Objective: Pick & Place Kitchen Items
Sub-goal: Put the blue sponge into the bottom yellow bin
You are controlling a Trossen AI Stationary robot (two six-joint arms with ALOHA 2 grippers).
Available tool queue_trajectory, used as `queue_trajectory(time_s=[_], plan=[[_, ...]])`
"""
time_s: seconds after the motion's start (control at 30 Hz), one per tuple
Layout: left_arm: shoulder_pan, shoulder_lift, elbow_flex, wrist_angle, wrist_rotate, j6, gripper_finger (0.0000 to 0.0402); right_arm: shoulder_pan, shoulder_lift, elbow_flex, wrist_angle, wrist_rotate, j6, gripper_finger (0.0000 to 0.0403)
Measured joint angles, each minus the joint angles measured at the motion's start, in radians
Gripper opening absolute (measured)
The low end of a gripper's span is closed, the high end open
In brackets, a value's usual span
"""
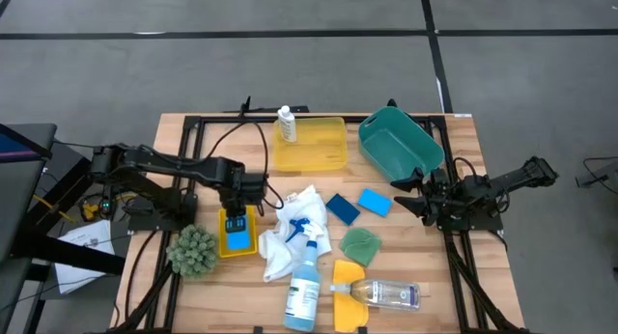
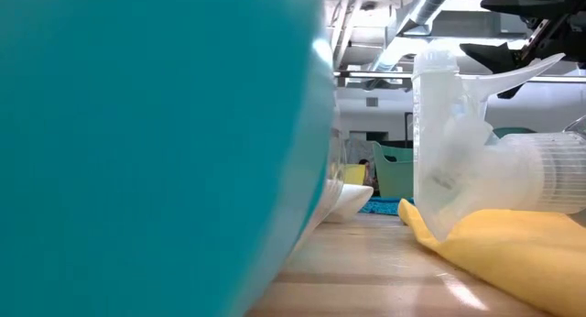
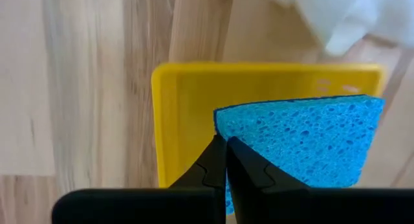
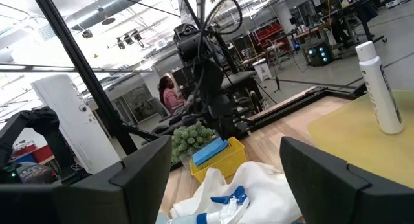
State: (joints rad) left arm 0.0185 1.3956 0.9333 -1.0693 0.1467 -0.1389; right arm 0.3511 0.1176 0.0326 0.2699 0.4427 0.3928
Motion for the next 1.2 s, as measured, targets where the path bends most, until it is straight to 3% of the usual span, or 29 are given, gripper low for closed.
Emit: queue_trajectory(time_s=[0.2, 1.2], plan=[[0.000, 0.000, -0.047, 0.044, 0.000, -0.004, 0.0000, 0.000, 0.000, 0.000, 0.000, 0.000, 0.000, 0.0278], [-0.006, 0.000, -0.047, 0.144, -0.073, 0.085, 0.0000, 0.000, 0.000, 0.000, 0.000, 0.002, 0.000, 0.0278]])
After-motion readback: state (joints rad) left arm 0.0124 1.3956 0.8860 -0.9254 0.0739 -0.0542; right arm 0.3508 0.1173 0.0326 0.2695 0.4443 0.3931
